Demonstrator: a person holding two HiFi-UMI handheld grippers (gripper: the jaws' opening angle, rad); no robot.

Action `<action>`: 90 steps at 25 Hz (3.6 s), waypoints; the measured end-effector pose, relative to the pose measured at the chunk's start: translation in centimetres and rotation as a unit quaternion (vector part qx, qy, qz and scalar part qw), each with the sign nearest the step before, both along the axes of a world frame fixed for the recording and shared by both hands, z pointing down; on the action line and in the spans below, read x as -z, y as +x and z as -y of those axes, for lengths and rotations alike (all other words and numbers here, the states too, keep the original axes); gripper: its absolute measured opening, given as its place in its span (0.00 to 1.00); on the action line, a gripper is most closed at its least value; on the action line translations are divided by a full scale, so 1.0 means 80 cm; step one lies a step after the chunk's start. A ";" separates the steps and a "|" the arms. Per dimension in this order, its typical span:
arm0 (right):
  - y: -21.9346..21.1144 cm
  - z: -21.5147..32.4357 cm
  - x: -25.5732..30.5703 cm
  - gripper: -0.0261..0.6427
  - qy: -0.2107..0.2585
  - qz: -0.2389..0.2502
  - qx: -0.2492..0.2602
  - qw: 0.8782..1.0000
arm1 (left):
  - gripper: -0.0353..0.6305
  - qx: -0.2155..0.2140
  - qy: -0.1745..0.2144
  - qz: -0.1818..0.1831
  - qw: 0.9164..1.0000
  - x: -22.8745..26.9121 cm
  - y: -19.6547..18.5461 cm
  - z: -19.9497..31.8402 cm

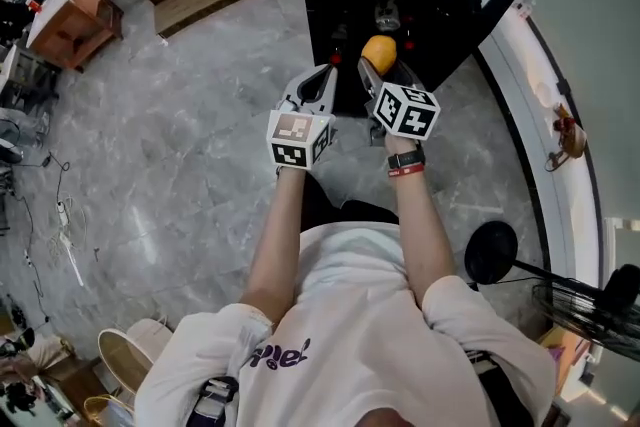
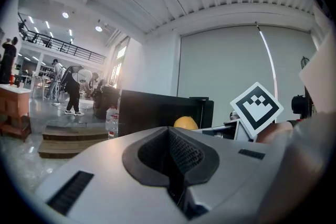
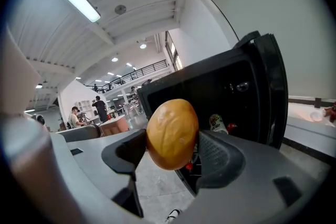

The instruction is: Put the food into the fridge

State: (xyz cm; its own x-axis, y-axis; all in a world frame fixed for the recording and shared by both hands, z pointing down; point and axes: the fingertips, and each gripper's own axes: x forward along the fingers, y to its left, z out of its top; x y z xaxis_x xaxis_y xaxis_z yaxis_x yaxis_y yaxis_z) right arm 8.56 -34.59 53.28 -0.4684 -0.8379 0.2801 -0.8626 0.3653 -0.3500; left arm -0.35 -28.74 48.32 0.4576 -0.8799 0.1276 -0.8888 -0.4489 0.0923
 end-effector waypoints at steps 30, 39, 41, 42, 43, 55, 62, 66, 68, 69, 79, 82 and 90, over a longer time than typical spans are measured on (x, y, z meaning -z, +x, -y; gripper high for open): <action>-0.034 0.202 -0.258 0.50 -0.059 -0.091 0.012 0.994 | 0.08 -0.033 -0.027 0.008 0.999 -0.177 -0.020 0.133; -0.038 0.261 -0.294 0.50 -0.054 -0.114 0.010 0.992 | 0.08 -0.044 -0.020 0.003 0.999 -0.193 -0.019 0.161; -0.045 0.274 -0.303 0.50 -0.048 -0.119 0.018 0.992 | 0.08 -0.045 -0.021 0.000 0.999 -0.195 -0.020 0.166; -0.047 0.279 -0.306 0.50 -0.045 -0.121 0.018 0.991 | 0.08 -0.046 -0.022 -0.001 0.999 -0.196 -0.020 0.168; -0.048 0.284 -0.308 0.50 -0.044 -0.123 0.018 0.991 | 0.08 -0.047 -0.023 -0.002 0.999 -0.197 -0.020 0.170; -0.056 0.340 -0.341 0.50 -0.082 -0.131 0.012 0.988 | 0.08 -0.050 -0.030 0.000 0.998 -0.202 -0.025 0.189; -0.059 0.347 -0.347 0.56 -0.093 -0.122 0.010 0.988 | 0.08 -0.052 -0.034 0.004 0.998 -0.200 -0.024 0.187; -0.055 0.339 -0.341 0.58 -0.085 -0.120 0.009 0.989 | 0.08 -0.052 -0.039 0.003 0.998 -0.201 -0.025 0.182; -0.053 0.335 -0.334 0.58 -0.084 -0.118 0.006 0.989 | 0.08 -0.051 -0.044 0.002 0.998 -0.199 -0.026 0.179; -0.052 0.332 -0.331 0.58 -0.084 -0.117 0.004 0.990 | 0.08 -0.051 -0.046 0.002 0.998 -0.198 -0.026 0.177; -0.033 0.299 -0.291 0.58 -0.082 -0.102 -0.012 0.991 | 0.08 -0.055 -0.059 0.001 0.997 -0.169 -0.028 0.169; -0.029 0.291 -0.273 0.58 -0.076 -0.096 -0.015 0.992 | 0.08 -0.057 -0.058 0.004 0.997 -0.159 -0.029 0.169; -0.015 0.256 -0.232 0.58 -0.067 -0.088 -0.018 0.994 | 0.08 -0.065 -0.062 0.008 0.996 -0.140 -0.028 0.157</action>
